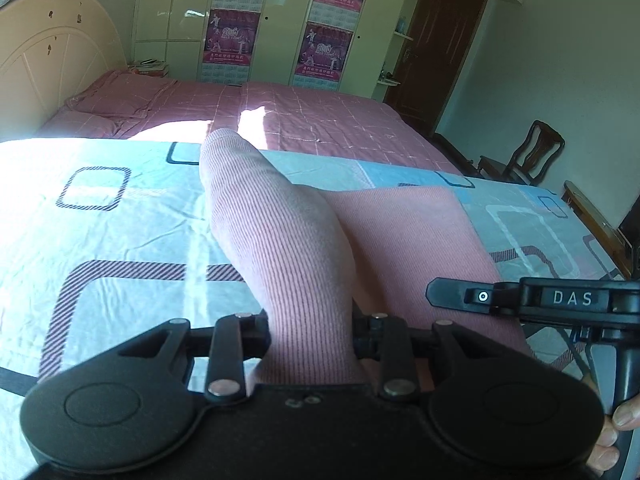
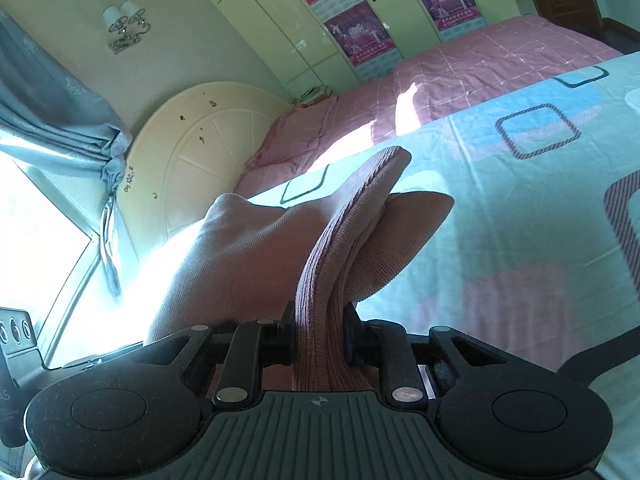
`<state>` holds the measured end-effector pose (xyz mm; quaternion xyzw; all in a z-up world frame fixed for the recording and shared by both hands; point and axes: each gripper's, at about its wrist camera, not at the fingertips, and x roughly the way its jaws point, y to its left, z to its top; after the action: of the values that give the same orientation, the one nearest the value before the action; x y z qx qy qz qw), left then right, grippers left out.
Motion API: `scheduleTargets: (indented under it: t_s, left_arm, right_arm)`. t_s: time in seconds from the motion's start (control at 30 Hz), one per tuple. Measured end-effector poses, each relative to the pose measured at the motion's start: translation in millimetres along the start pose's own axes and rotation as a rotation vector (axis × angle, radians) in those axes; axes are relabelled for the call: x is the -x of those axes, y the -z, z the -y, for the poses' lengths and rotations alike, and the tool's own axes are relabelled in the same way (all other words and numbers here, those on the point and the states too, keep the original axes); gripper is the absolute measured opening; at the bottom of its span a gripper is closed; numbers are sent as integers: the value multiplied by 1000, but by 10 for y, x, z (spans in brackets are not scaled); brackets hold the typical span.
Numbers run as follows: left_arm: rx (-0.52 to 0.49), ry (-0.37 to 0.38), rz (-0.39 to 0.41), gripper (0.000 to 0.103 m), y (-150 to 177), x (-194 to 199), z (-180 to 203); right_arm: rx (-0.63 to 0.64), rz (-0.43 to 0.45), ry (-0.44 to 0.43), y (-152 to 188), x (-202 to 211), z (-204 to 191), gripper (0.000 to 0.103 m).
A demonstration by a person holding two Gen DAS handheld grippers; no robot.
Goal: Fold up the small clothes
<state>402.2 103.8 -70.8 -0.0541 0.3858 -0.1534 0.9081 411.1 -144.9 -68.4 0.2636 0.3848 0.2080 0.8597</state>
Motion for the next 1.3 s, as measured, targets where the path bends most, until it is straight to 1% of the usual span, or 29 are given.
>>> scheduleTargets:
  t_s: [0.07, 0.23, 0.33, 0.43, 0.53, 0.57, 0.6, 0.63, 0.67, 0.7, 0.77, 0.8, 0.87, 0.93, 0.97, 1.03, 1.1, 1.13, 1.2, 1.27, 1.3]
  left_arm:
    - [-1, -10, -7, 30, 0, 42, -222]
    - [-4, -37, -25, 30, 7, 23, -633]
    - [7, -41, -33, 30, 50, -56, -836]
    - [20, -61, -45, 31, 132, -161, -1014]
    - [22, -86, -58, 34, 249, -298, -1182]
    - [16, -96, -58, 41, 309, -331, -1246]
    - [23, -108, -55, 55, 358, -359, -1272]
    - [27, -125, -50, 63, 396, -376, -1283]
    - [17, -149, -43, 75, 423, -388, -1279]
    - [5, -168, -37, 85, 429, -398, -1278]
    - [22, -154, -48, 89, 408, -403, -1327]
    - [47, -140, -61, 90, 394, -390, -1400]
    - [80, -132, -72, 90, 342, -350, -1457]
    - [85, -151, -49, 86, 294, -255, -1481]
    - [83, -162, -27, 80, 267, -202, -1484]
    - [90, -178, 25, 76, 182, -98, -1490]
    - [111, -196, 56, 66, 83, -89, -1517]
    - [121, -207, 64, 64, 38, -114, -1535]
    - [136, -230, 54, 53, -25, -223, -1583]
    - [152, -232, 21, 50, -47, -373, -1636]
    - [156, -239, 8, 50, -65, -497, -1649]
  right_arm:
    - [-4, -6, -5, 94, -188, -176, 21]
    - [-25, -30, -12, 245, -605, -402, 21]
    - [-30, -48, -3, 304, -809, -418, 21]
    - [-31, -72, 13, 340, -994, -368, 21]
    - [-23, -81, 58, 368, -1126, -272, 21]
    - [-30, -91, 70, 381, -1158, -200, 21]
    - [-46, -103, 77, 389, -1183, -132, 21]
    - [-49, -114, 91, 410, -1201, -82, 21]
    - [-37, -122, 103, 430, -1213, -68, 21]
    - [-31, -129, 107, 446, -1219, -53, 21]
    - [-37, -133, 115, 470, -1199, -20, 21]
    - [-44, -133, 119, 484, -1180, 2, 21]
    - [-52, -141, 124, 505, -1137, 30, 21]
    - [-37, -133, 132, 470, -1077, -27, 21]
    - [-27, -115, 130, 432, -1025, -55, 21]
    - [-13, -66, 113, 336, -912, -113, 21]
    - [-14, -34, 100, 222, -883, -181, 21]
    - [-1, -27, 101, 168, -914, -228, 21]
    - [28, -23, 124, 84, -1053, -329, 21]
    - [32, -35, 134, 44, -1237, -357, 21]
    - [30, -37, 146, 33, -1330, -360, 21]
